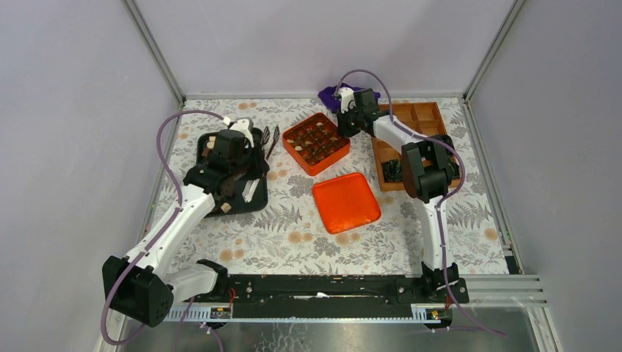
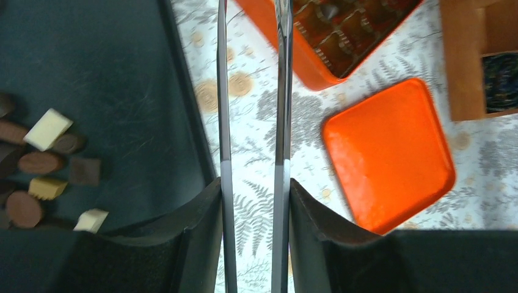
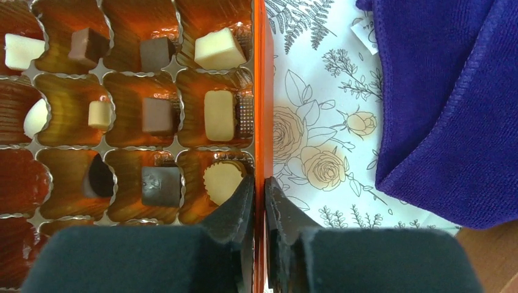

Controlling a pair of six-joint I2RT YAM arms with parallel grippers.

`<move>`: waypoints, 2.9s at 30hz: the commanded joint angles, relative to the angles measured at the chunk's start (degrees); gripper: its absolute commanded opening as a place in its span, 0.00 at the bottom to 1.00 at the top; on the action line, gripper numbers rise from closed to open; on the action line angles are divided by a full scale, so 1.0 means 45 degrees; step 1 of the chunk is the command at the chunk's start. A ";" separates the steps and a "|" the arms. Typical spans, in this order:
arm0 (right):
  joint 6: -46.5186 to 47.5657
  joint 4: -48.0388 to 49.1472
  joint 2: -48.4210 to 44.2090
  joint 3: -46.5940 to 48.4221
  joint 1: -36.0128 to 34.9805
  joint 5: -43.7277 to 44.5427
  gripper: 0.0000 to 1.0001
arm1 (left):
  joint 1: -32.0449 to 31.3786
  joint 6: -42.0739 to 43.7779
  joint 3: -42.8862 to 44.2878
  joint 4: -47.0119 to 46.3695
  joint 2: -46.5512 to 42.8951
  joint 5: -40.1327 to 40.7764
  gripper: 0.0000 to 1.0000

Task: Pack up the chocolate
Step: Place the packing box at the center of the board, then pick up the fake chocolate from the plate.

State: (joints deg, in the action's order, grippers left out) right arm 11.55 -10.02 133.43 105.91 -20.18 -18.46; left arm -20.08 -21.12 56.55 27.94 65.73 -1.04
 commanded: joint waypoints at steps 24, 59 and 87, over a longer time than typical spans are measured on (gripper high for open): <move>-0.0649 -0.1111 -0.4525 -0.2719 0.1167 -0.5812 0.80 | 0.6420 0.0846 0.3614 0.4786 0.3562 -0.0737 0.45; -0.0818 -0.1142 -0.4169 -0.2911 0.1165 -0.6291 0.80 | 0.6705 -0.0735 0.4704 0.3498 0.6766 0.0738 0.46; -0.0752 -0.1280 -0.4418 -0.3026 0.1185 -0.6529 0.80 | 0.6671 0.0334 0.3017 0.4072 0.3496 -0.2510 0.00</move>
State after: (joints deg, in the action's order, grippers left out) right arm 8.01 -16.05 114.80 92.23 -14.63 -45.12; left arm 9.50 -22.28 72.07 47.20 86.21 -4.08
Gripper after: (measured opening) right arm 0.796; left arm 0.370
